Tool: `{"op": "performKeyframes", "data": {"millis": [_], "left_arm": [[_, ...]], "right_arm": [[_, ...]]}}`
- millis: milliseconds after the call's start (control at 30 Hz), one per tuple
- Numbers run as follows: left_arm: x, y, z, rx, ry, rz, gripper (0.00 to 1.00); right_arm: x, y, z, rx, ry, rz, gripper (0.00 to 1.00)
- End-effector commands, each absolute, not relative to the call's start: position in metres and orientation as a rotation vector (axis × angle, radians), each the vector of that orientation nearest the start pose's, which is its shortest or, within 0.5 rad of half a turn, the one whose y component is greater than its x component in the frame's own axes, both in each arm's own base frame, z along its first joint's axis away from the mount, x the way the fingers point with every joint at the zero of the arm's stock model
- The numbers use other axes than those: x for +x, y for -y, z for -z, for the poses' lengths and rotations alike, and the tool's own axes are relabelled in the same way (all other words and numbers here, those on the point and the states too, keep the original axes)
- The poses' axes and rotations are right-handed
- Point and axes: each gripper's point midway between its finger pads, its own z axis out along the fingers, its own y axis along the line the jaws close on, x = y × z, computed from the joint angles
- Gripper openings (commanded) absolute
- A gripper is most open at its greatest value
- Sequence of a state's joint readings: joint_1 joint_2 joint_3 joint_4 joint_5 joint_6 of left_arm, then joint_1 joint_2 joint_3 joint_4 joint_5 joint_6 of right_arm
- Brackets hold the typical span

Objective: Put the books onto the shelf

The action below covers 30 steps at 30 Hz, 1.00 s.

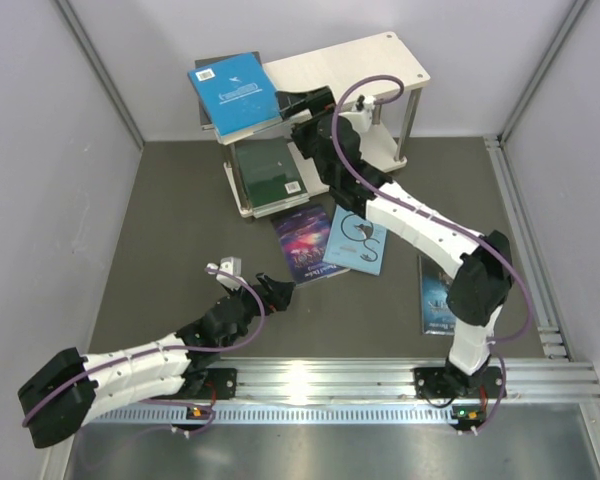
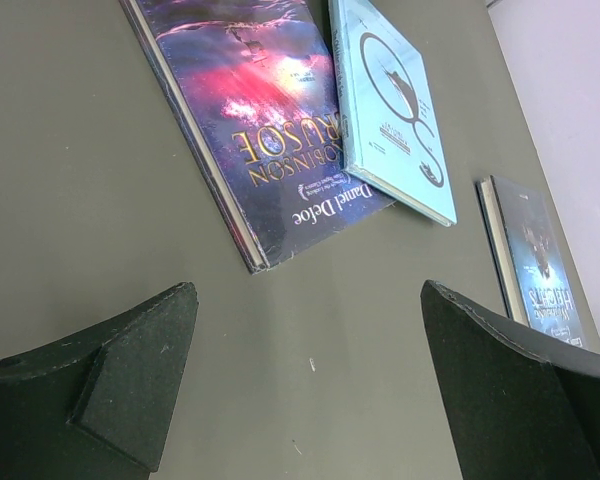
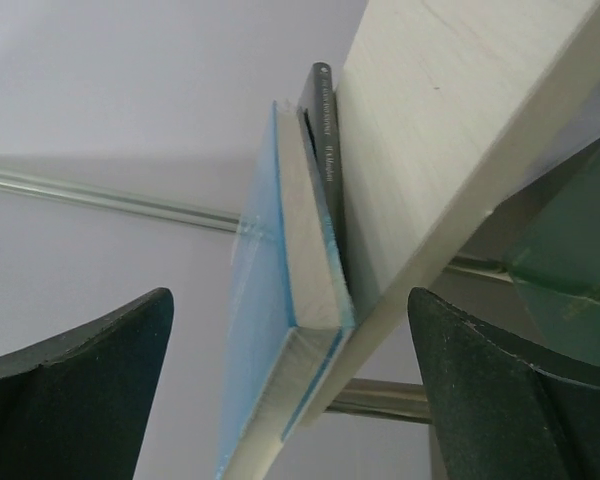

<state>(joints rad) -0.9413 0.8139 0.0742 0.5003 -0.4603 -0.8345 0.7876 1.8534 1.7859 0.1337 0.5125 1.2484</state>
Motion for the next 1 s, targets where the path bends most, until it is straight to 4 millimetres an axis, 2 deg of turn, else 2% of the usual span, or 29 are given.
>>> {"op": "performKeyframes", "data": {"millis": [0,33,67,133,167,200,233,267,300,333,367,400,433,467,500,567,600,633,667,700,733,767,800,833,867,900,933,967], "left_arm": [[0.216,0.210,-0.115,-0.239,-1.805,0.879,0.99],[0.216,0.210,-0.115,-0.239,-1.804,0.880,0.99],[0.216,0.210,-0.116,-0.238,-1.802,0.880,0.99],[0.217,0.209,-0.116,-0.238,-1.802,0.878,0.99],[0.216,0.209,-0.116,-0.235,-1.804,0.877,0.99],[0.217,0.209,-0.116,-0.235,-1.803,0.875,0.99],[0.216,0.209,-0.116,-0.235,-1.803,0.875,0.99],[0.216,0.209,-0.116,-0.235,-1.805,0.876,0.99],[0.216,0.208,-0.116,-0.235,-1.805,0.874,0.99],[0.217,0.208,-0.115,-0.235,-1.806,0.873,0.99],[0.217,0.208,-0.116,-0.237,-1.805,0.875,0.99],[0.217,0.209,-0.115,-0.232,-1.812,0.872,0.99],[0.217,0.209,-0.115,-0.231,-1.816,0.869,0.99],[0.218,0.210,-0.116,-0.231,-1.818,0.870,0.99],[0.217,0.211,-0.114,-0.225,-1.825,0.866,0.99],[0.218,0.211,-0.115,-0.228,-1.826,0.865,0.99],[0.218,0.211,-0.114,-0.227,-1.828,0.865,0.99],[0.218,0.212,-0.112,-0.226,-1.838,0.858,0.99],[0.220,0.213,-0.115,-0.229,-1.836,0.859,0.99],[0.221,0.213,-0.116,-0.229,-1.839,0.855,0.99],[0.221,0.215,-0.111,-0.216,-1.862,0.837,0.99],[0.224,0.222,-0.121,-0.202,-1.853,0.847,0.99],[0.227,0.226,-0.122,-0.169,-1.862,0.828,0.99],[0.225,0.233,-0.109,-0.118,-1.932,0.801,0.99],[0.231,0.245,-0.124,-0.099,-1.917,0.823,0.99],[0.232,0.252,-0.124,-0.063,-1.930,0.816,0.99],[0.233,0.260,-0.113,-0.023,-1.974,0.803,0.99],[0.239,0.271,-0.125,-0.008,-1.955,0.823,0.99]], "right_arm": [[0.449,-0.359,-0.409,0.745,-1.479,-1.146,1.00],[0.448,-0.356,-0.403,0.735,-1.490,-1.128,1.00],[0.443,-0.350,-0.411,0.726,-1.475,-1.133,1.00],[0.436,-0.345,-0.401,0.685,-1.492,-1.103,1.00],[0.427,-0.336,-0.413,0.672,-1.471,-1.108,1.00],[0.423,-0.331,-0.398,0.637,-1.500,-1.058,1.00],[0.411,-0.319,-0.414,0.619,-1.474,-1.061,0.99],[0.404,-0.310,-0.413,0.606,-1.474,-1.040,1.00],[0.399,-0.302,-0.391,0.581,-1.519,-0.973,1.00],[0.383,-0.287,-0.404,0.572,-1.490,-0.978,1.00],[0.376,-0.278,-0.400,0.559,-1.495,-0.954,1.00],[0.369,-0.269,-0.369,0.529,-1.559,-0.882,1.00],[0.355,-0.254,-0.378,0.521,-1.540,-0.880,1.00],[0.348,-0.244,-0.369,0.511,-1.555,-0.847,1.00],[0.334,-0.226,-0.349,0.500,-1.596,-0.779,1.00],[0.321,-0.207,-0.319,0.476,-1.665,-0.687,1.00],[0.314,-0.197,-0.289,0.457,-1.722,-0.617,1.00],[0.304,-0.184,-0.284,0.467,-1.724,-0.603,1.00],[0.300,-0.176,-0.270,0.470,-1.751,-0.579,1.00],[0.291,-0.167,-0.236,0.467,-1.824,-0.525,1.00],[0.285,-0.158,-0.232,0.483,-1.822,-0.532,1.00],[0.284,-0.149,-0.222,0.504,-1.834,-0.523,1.00],[0.278,-0.149,-0.197,0.497,-1.893,-0.546,1.00],[0.276,-0.145,-0.193,0.510,-1.898,-0.569,1.00],[0.282,-0.132,-0.183,0.551,-1.908,-0.554,1.00],[0.277,-0.134,-0.167,0.540,-1.966,-0.592,1.00],[0.279,-0.131,-0.156,0.553,-1.995,-0.590,1.00],[0.280,-0.127,-0.149,0.565,-2.023,-0.610,1.00]]}}
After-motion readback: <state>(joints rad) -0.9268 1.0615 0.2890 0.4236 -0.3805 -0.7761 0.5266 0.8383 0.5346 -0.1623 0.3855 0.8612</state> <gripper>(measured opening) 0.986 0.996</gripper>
